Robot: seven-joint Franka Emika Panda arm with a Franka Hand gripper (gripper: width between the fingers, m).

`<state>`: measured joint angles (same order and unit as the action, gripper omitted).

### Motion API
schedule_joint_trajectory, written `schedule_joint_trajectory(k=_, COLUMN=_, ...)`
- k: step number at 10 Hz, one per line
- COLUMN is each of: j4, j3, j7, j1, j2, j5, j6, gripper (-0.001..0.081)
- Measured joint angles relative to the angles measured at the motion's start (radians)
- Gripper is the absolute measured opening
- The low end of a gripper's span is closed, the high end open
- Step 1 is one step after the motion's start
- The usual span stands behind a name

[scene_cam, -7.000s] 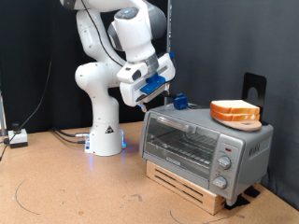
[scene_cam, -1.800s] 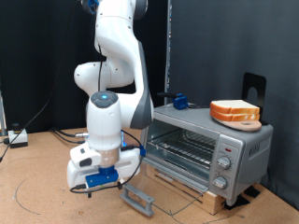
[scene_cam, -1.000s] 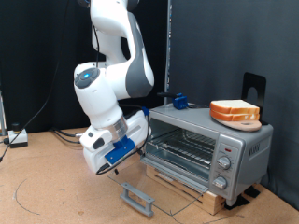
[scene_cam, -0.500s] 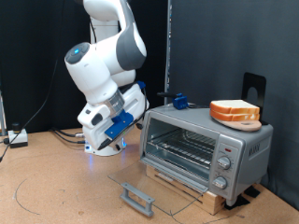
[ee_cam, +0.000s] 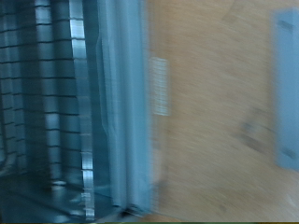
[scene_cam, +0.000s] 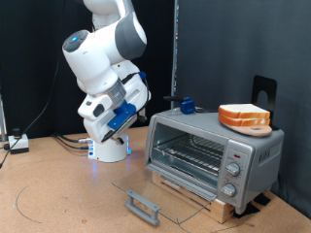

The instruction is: Make a piece of toast with the oven

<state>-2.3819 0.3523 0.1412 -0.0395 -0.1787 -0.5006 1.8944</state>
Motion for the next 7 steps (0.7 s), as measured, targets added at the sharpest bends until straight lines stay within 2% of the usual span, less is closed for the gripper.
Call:
schedule_joint_trajectory(k=3, j4=0.017, j3=-0.001, j7=0.200, j1=-0.020, j2=-0.069, j5=-0.060, j6=-0.158, gripper=0.0807)
schedule_joint_trajectory(k=7, j4=0.014, j3=-0.029, j7=0.300, j1=-0.036, j2=-0.196, j5=-0.060, j6=-0.222, gripper=0.0807)
